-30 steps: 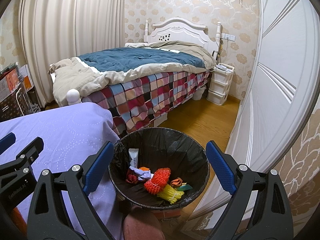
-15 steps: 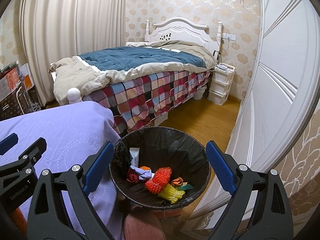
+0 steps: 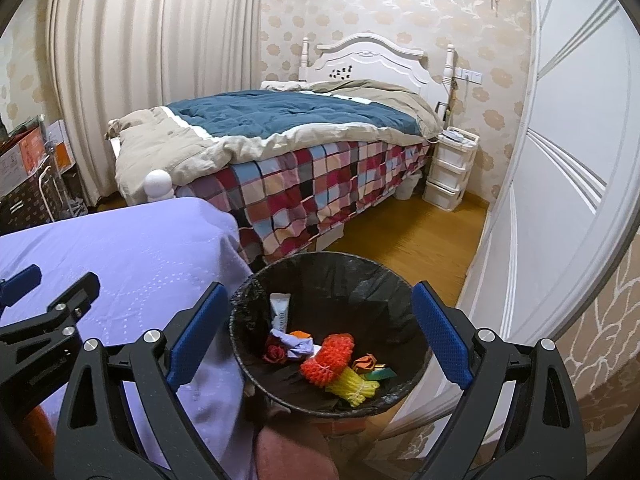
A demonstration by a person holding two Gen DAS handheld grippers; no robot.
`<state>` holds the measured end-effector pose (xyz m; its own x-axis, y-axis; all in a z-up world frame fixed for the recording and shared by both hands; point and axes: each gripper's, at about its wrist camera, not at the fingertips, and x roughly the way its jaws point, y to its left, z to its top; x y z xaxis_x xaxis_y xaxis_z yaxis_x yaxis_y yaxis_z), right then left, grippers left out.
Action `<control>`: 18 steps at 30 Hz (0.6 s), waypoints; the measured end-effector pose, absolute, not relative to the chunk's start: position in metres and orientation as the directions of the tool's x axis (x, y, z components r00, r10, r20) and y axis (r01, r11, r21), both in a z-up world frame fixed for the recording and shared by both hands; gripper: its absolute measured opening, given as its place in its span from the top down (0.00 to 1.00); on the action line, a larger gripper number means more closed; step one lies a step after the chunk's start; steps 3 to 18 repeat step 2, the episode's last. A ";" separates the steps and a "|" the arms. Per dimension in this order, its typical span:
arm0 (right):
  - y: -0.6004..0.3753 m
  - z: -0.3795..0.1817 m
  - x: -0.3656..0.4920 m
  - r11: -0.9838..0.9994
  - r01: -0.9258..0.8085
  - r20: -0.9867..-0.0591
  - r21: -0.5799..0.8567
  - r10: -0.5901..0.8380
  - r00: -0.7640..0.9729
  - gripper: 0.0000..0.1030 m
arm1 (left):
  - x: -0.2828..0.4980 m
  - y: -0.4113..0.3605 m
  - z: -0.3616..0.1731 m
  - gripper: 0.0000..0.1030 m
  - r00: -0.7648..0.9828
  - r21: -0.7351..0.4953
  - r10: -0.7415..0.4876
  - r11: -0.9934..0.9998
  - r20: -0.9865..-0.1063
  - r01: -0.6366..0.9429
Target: Collect trash
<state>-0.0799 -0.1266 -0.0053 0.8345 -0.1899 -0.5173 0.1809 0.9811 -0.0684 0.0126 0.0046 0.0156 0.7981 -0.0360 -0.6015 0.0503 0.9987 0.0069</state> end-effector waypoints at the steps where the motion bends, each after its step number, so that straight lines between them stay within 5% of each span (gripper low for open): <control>1: -0.124 -0.005 -0.079 0.983 0.172 -0.521 -0.070 -0.183 0.834 0.12 | 0.013 0.008 0.014 0.17 0.793 0.011 -0.027 0.999 -0.608 0.043; 18: -0.121 -0.007 -0.077 0.984 0.163 -0.524 -0.072 -0.176 0.833 0.12 | 0.015 0.012 0.014 0.17 0.792 0.014 -0.020 0.999 -0.611 0.036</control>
